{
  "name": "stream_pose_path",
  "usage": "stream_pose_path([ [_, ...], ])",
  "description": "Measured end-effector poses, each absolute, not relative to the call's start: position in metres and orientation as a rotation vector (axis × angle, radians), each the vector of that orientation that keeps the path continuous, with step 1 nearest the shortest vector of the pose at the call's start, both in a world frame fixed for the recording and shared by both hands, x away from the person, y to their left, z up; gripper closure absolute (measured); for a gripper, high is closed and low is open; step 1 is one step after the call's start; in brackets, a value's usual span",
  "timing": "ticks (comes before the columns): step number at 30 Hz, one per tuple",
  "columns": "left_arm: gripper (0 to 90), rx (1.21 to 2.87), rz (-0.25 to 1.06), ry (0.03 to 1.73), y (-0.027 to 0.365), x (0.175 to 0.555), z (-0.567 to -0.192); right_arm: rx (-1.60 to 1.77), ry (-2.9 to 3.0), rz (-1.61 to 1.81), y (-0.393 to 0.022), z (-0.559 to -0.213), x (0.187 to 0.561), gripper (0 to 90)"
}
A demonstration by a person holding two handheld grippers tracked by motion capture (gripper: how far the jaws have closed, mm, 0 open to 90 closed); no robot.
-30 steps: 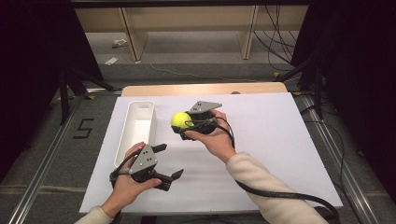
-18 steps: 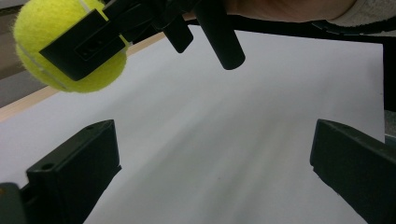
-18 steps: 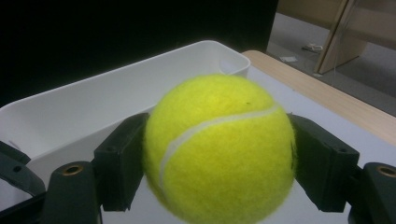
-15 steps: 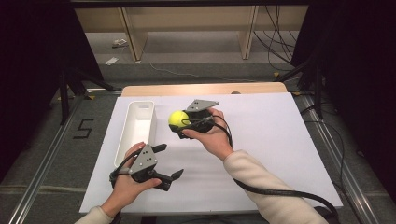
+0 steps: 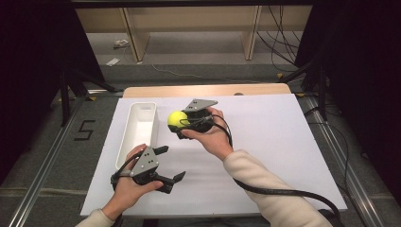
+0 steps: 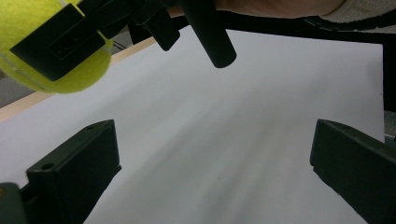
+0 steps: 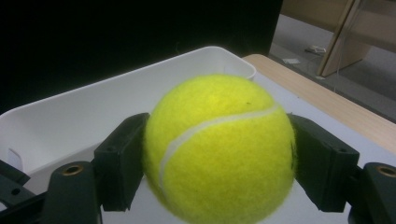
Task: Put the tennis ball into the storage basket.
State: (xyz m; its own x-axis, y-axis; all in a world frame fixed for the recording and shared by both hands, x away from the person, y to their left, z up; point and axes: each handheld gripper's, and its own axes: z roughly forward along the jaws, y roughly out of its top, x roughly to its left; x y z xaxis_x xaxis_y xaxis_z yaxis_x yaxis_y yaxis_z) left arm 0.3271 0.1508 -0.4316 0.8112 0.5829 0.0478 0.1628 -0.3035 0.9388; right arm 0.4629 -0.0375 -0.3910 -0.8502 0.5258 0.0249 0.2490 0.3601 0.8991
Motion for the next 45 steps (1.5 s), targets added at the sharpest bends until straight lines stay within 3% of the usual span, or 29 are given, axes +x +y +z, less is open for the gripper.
stream_pose_path([
  [45, 0.9, 1.864, 0.458, 0.563, 0.151, 0.327, -0.432, 0.618, 2.385, 1.507, 0.0, -0.379, 0.47, 26.3],
])
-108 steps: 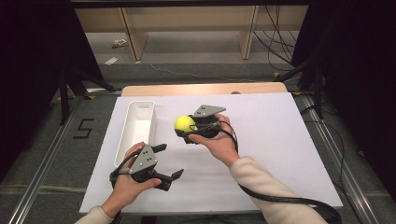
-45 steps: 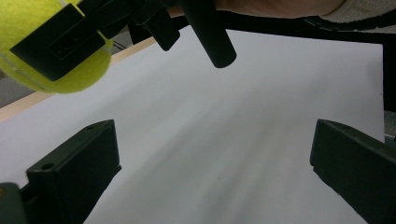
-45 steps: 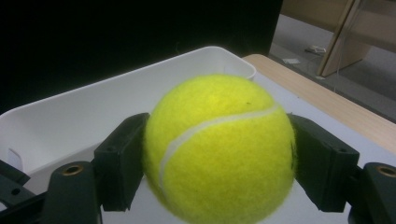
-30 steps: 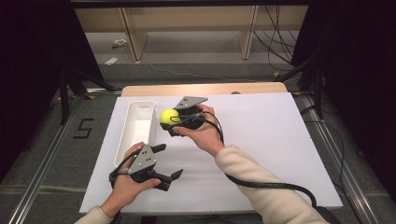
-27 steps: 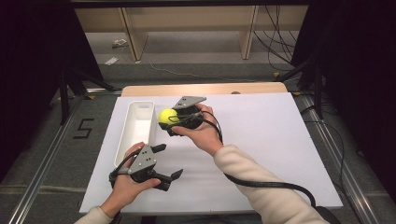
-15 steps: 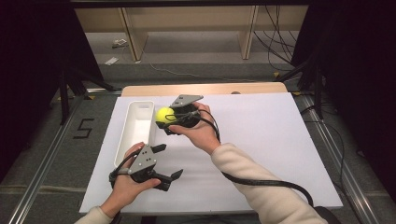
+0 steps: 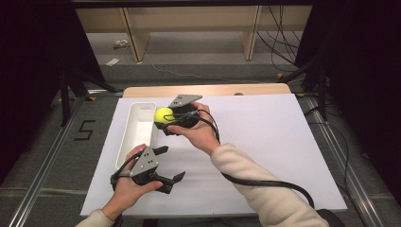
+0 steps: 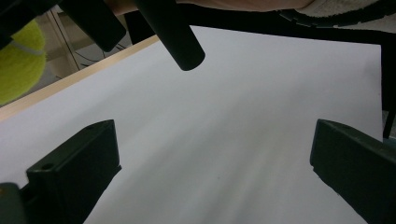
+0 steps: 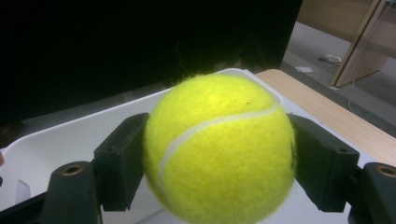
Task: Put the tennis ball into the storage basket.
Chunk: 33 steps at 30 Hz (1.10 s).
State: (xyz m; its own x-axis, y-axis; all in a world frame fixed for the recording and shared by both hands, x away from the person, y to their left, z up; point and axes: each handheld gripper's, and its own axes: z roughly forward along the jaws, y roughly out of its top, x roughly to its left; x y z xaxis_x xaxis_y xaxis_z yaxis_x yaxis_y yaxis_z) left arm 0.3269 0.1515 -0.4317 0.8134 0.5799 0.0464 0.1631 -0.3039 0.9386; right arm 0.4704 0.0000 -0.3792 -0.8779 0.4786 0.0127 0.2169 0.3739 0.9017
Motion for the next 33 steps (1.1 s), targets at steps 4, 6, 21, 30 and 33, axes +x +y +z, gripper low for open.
stream_pose_path([
  [4, 0.9, 1.862, 0.457, 0.561, 0.152, 0.327, -0.432, 0.616, 2.391, 1.507, 0.002, -0.38, 0.47, 26.3],
  [6, 0.9, 1.861, 0.457, 0.564, 0.152, 0.327, -0.432, 0.617, 2.394, 1.506, 0.003, -0.38, 0.471, 26.3],
  [21, 0.9, 1.864, 0.455, 0.56, 0.151, 0.327, -0.432, 0.597, 2.403, 1.508, 0.01, -0.378, 0.472, 26.3],
  [30, 0.9, 1.864, 0.455, 0.559, 0.151, 0.326, -0.432, 0.589, 2.409, 1.505, 0.015, -0.376, 0.472, 26.2],
  [33, 0.9, 1.863, 0.454, 0.56, 0.151, 0.326, -0.432, 0.586, 2.406, 1.509, 0.017, -0.375, 0.473, 26.3],
])
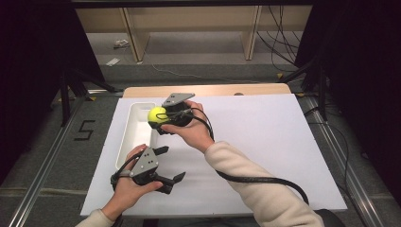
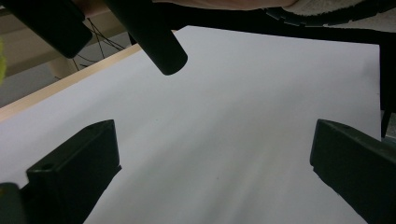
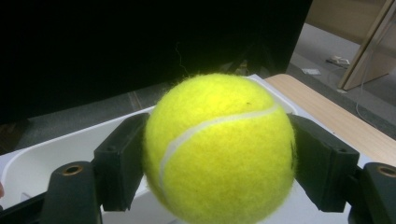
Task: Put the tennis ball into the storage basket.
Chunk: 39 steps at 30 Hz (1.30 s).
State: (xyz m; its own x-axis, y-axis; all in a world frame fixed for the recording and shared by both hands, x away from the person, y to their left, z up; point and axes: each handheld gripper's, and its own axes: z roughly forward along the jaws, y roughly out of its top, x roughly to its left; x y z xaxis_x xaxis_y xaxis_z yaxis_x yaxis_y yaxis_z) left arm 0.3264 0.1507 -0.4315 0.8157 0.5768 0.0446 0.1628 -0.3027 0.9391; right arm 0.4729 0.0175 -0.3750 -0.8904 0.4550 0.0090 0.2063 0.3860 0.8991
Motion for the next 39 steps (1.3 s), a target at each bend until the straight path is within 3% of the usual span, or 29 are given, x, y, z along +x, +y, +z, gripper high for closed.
stream_pose_path([
  [39, 1.0, 1.87, 0.455, 0.55, 0.15, 0.326, -0.432, 0.577, 2.445, 1.5, 0.035, -0.378, 0.478, 26.3],
])
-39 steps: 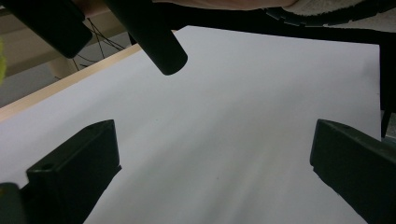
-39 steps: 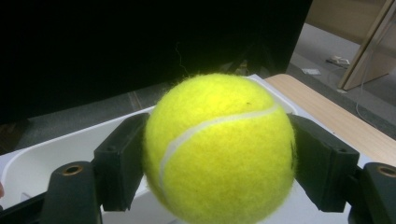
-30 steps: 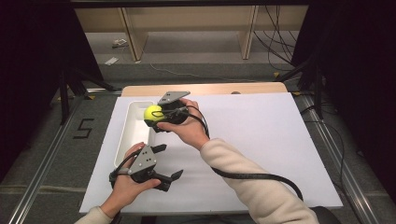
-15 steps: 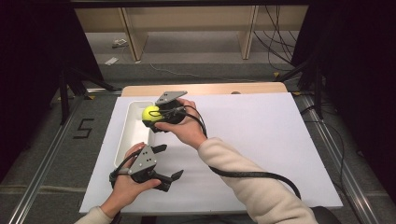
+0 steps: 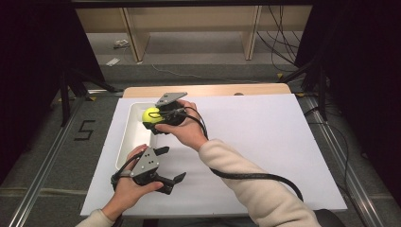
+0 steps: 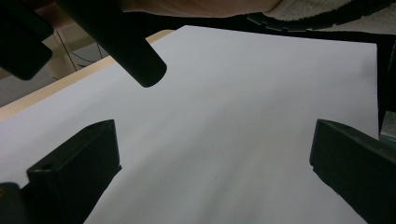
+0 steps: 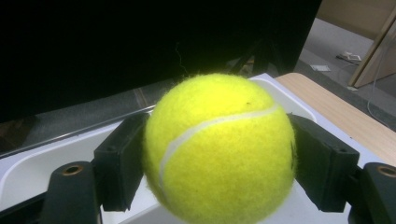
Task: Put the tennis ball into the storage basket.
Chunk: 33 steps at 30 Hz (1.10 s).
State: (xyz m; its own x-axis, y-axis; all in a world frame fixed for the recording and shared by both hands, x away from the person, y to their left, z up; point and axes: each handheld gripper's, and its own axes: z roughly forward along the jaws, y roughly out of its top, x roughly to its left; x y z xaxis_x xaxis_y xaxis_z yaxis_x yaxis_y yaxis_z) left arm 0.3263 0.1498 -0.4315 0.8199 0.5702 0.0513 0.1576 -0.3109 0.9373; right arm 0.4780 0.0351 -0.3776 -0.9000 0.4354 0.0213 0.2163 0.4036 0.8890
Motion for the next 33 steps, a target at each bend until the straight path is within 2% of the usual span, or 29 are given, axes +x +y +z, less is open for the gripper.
stream_pose_path([
  [33, 1.0, 1.871, 0.452, 0.548, 0.149, 0.326, -0.431, 0.576, 2.458, 1.501, 0.051, -0.379, 0.482, 26.2],
])
